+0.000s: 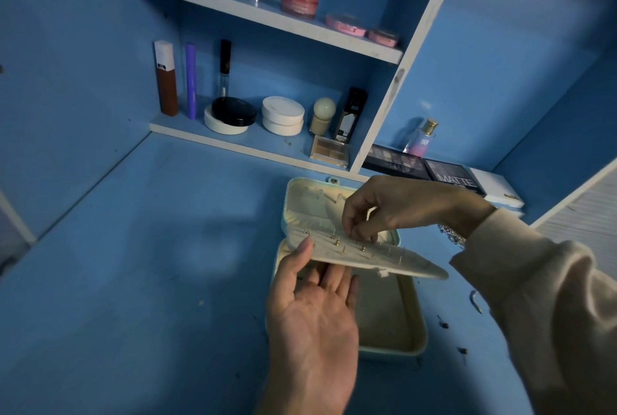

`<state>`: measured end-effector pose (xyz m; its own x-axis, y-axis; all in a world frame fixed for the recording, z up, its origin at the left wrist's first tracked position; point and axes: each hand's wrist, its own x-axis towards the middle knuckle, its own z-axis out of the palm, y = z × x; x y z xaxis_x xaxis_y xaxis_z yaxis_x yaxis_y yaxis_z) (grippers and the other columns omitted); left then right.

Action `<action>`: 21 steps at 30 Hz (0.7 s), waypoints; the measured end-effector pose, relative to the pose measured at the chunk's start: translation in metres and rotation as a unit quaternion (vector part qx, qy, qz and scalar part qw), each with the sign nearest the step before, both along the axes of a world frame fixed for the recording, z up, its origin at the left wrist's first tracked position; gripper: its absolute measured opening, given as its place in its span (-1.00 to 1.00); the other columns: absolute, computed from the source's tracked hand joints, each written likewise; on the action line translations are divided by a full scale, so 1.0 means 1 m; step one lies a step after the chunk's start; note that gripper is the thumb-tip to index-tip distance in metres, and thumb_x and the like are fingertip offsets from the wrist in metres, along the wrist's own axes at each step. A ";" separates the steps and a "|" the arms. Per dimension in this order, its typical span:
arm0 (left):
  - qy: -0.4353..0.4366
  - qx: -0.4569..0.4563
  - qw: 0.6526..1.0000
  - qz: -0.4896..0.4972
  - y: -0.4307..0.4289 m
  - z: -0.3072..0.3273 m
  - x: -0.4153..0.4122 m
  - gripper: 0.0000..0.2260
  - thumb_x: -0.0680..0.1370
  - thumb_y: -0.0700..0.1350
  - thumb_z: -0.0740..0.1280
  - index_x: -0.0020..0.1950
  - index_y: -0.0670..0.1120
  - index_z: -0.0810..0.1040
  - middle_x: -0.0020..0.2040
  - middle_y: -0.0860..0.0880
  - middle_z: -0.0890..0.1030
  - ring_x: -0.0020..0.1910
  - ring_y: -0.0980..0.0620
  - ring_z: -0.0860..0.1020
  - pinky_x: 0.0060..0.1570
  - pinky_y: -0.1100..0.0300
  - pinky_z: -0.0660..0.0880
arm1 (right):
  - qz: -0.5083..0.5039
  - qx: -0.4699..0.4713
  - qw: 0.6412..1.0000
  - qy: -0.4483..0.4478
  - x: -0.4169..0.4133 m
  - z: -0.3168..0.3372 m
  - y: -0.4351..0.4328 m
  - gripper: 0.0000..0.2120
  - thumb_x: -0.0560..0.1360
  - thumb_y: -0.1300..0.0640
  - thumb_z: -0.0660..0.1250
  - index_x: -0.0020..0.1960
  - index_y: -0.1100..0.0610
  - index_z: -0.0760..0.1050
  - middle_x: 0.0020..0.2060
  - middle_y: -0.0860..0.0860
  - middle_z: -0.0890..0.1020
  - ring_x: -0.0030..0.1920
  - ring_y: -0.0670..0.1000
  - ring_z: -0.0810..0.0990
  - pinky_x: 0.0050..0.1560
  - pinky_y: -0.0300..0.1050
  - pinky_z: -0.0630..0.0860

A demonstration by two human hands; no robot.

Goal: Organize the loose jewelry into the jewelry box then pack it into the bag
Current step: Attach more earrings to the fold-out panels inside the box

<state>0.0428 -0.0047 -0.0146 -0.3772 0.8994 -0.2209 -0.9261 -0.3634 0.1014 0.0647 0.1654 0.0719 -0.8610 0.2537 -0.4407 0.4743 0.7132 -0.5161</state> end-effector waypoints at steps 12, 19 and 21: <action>0.008 0.003 1.000 -0.003 -0.001 0.000 -0.001 -0.11 0.01 0.02 0.64 0.32 -0.09 0.50 0.23 -0.09 0.59 0.23 -0.03 0.55 0.39 0.00 0.18 | -0.041 -0.044 0.997 0.055 0.013 -0.014 0.001 -0.85 0.46 0.33 0.35 -0.16 0.11 0.60 -0.31 -0.05 0.62 -0.30 -0.14 0.54 -0.17 -0.30 0.47; 0.017 -0.011 1.000 -0.007 -0.001 0.001 -0.001 -0.10 -0.04 0.05 0.65 0.28 -0.09 0.55 0.21 -0.10 0.60 0.30 -0.02 0.48 0.38 0.03 0.18 | -0.091 -0.053 0.973 0.204 0.054 -0.016 0.010 -0.74 0.46 0.49 0.26 -0.02 0.19 0.57 -0.17 0.10 0.67 -0.18 -0.08 0.59 -0.13 -0.24 0.52; 0.019 -0.017 1.000 -0.006 -0.001 0.003 -0.002 -0.10 -0.05 0.06 0.65 0.27 -0.09 0.56 0.21 -0.10 0.60 0.29 -0.03 0.48 0.37 0.02 0.20 | -0.075 -0.003 0.978 0.195 0.067 -0.016 0.015 -0.58 0.40 0.58 0.21 -0.07 0.09 0.58 -0.15 -0.01 0.66 -0.13 -0.10 0.59 -0.10 -0.25 0.51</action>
<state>0.0405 -0.0058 -0.0121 -0.3745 0.8964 -0.2372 -0.9259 -0.3477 0.1480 0.1322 0.1800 0.0560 -0.9169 0.3891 -0.0889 0.3406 0.6467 -0.6825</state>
